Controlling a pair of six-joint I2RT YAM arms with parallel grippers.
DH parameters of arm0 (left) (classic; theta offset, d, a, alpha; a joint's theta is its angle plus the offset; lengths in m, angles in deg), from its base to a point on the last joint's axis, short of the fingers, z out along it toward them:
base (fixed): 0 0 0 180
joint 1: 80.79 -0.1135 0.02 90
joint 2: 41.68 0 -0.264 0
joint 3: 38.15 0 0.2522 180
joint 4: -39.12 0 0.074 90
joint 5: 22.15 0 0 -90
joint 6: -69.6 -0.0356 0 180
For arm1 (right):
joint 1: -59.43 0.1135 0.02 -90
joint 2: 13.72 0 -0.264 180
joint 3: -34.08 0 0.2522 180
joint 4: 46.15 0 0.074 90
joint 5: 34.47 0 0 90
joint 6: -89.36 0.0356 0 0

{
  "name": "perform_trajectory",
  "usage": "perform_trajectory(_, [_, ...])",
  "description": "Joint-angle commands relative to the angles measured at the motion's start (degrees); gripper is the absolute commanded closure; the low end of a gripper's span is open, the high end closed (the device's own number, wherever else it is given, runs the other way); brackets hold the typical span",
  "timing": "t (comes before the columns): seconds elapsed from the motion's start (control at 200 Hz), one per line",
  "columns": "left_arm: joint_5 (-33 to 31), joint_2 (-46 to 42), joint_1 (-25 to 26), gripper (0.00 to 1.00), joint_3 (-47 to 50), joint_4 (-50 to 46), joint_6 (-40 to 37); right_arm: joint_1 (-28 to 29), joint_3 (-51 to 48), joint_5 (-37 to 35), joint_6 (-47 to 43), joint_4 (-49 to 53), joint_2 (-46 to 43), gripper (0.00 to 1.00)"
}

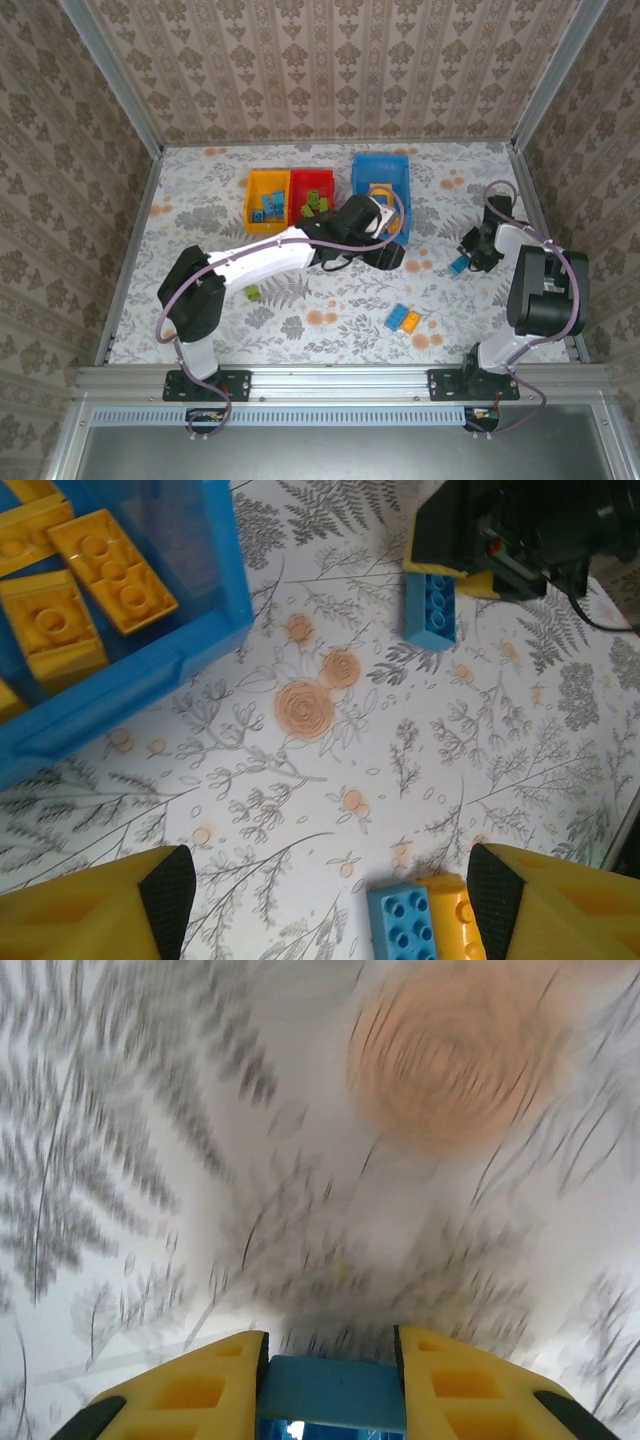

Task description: Sort the legos into containers by color

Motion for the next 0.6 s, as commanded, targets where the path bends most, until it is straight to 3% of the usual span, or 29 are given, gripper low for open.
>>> perform_trajectory(0.0, [-1.95, -4.68, -1.61, 0.25, 3.67, -0.44, 0.48, 5.94, -3.22, 1.63, 8.98, 0.23, -4.35, 0.8])
perform_trajectory(0.29, [-5.74, -17.16, -6.81, 0.25, 16.21, -2.89, 1.03, 30.61, -7.44, -1.71, 29.29, -5.26, -10.46, 0.81])
perform_trajectory(0.595, [-7.29, -27.04, -9.64, 0.24, 26.43, -8.71, -1.16, 46.66, 0.62, -0.3, 37.23, -11.88, 3.01, 0.79])
